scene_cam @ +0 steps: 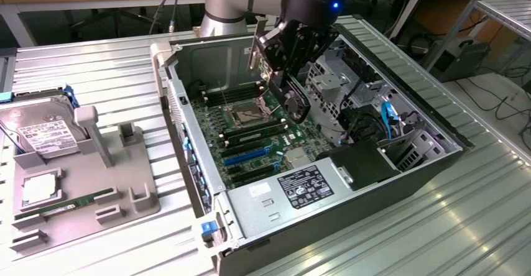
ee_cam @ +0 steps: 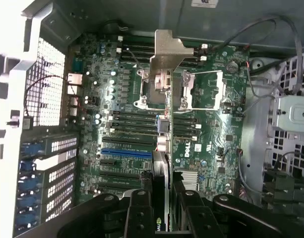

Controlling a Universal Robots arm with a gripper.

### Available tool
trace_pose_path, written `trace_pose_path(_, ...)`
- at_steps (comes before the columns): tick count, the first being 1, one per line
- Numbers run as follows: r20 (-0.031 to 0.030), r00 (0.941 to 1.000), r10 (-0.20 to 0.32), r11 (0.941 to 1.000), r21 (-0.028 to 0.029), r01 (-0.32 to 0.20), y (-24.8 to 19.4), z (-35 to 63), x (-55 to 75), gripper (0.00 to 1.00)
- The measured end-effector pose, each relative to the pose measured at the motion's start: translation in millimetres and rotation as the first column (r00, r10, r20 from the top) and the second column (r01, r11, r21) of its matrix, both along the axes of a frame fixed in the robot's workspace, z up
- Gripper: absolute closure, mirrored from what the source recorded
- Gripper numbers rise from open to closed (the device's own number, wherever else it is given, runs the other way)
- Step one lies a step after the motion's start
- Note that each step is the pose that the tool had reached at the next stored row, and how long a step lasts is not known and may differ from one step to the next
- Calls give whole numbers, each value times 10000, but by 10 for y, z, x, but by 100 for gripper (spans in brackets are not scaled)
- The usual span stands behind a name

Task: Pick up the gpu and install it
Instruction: 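Insert the gpu into the slot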

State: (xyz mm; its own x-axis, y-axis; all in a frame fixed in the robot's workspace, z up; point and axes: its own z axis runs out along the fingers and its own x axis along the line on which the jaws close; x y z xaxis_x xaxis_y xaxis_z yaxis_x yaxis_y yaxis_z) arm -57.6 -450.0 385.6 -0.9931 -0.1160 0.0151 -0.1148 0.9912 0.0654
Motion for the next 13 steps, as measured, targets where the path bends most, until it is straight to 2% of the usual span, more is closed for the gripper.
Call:
trace_pose_path(5, 0, 9953, 969, 9953, 0, -969, 0, -4, 0, 74)
trace_pose_path(7, 0, 9886, 1508, 9886, 0, -1508, 0, -7, 0, 74)
trace_pose_path(10, 0, 9787, 2055, 9787, 0, -2055, 0, -11, 0, 74)
trace_pose_path(13, 2, 9650, 2622, 9650, -1, -2622, 0, -15, 0, 74)
